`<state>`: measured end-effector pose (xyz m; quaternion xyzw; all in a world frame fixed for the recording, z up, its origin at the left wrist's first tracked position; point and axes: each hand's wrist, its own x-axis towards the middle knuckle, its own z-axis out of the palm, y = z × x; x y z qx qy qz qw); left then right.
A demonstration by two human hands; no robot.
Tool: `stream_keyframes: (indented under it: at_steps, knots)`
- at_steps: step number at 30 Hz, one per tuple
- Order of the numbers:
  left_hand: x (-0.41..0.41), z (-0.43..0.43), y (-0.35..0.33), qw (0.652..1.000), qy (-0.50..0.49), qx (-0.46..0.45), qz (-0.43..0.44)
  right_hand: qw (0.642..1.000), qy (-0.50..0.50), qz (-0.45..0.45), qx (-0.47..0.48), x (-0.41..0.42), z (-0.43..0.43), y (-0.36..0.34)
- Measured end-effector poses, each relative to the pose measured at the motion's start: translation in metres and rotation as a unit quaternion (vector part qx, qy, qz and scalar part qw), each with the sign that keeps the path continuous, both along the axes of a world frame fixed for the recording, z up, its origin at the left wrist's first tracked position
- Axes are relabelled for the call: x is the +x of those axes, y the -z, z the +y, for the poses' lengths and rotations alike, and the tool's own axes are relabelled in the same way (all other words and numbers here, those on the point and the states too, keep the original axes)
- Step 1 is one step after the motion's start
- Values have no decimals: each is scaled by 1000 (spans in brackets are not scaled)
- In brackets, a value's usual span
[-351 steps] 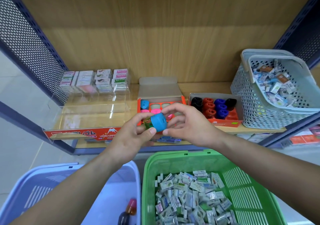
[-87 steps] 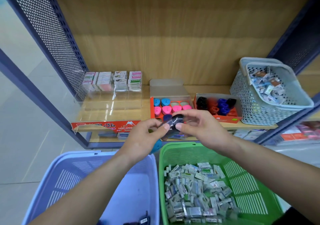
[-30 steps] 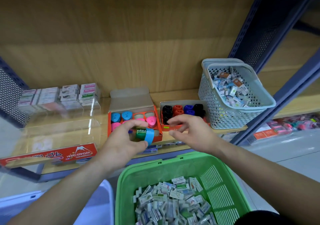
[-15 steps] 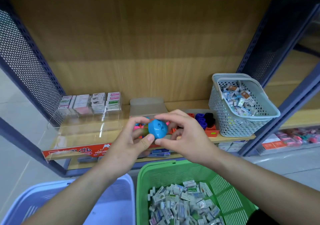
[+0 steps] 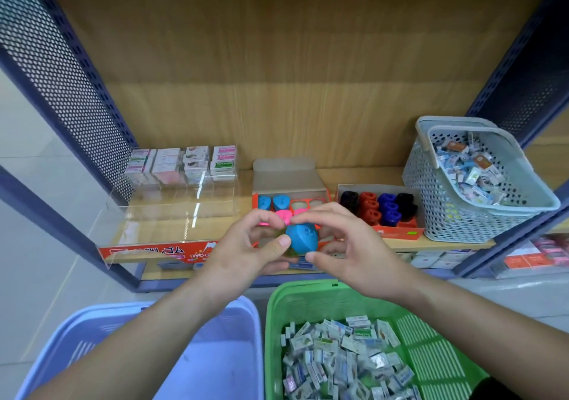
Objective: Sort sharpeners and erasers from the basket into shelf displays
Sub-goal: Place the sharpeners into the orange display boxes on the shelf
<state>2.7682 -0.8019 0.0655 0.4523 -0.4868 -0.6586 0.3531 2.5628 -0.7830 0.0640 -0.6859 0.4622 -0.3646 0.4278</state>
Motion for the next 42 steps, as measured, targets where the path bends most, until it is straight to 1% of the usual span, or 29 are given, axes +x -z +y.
stream_keyframes:
  at_steps: [3,4,6,9,10,11,12,13,14,15,18,20,24,29,35,39,42]
  knots:
    - [3,-6,11,999,9,-29,-16,995,40,-70,61,6,-6,4]
    - [5,-8,14,998,18,-44,-28,992,59,-79,76,7,-9,6]
    - [10,-11,18,995,28,-71,-60,989,85,-63,105,8,-16,11]
    - [15,-16,23,985,40,-106,-133,985,77,-36,151,8,-24,21]
    - [17,-18,26,970,48,-141,-190,985,75,-23,152,7,-28,24]
    - [20,-21,29,941,64,-187,-276,987,78,4,141,5,-35,28]
    - [23,-23,32,898,91,-227,-364,988,89,49,120,3,-45,33]
    - [27,-25,34,858,122,-250,-432,985,107,99,93,-1,-57,38]
    - [31,-28,36,834,144,-251,-469,979,131,144,66,-5,-72,44]
    - [34,-31,38,822,159,-241,-491,971,153,180,44,-10,-88,51]
    - [41,-42,53,798,172,-225,-532,951,178,252,-7,-20,-136,75]
    - [40,-47,62,788,188,-211,-546,940,177,290,-32,-21,-159,91]
    - [34,-51,79,804,235,-178,-517,928,151,338,-32,-15,-181,118]
    - [37,-52,101,802,263,-155,-514,927,149,344,-28,-16,-193,136]
    - [40,-51,104,811,261,-150,-502,919,114,376,-27,-16,-190,137]
    - [38,-51,98,800,261,-143,-520,902,106,418,-26,-11,-175,129]
    - [41,-51,91,794,253,-140,-535,908,124,401,-15,-5,-158,116]
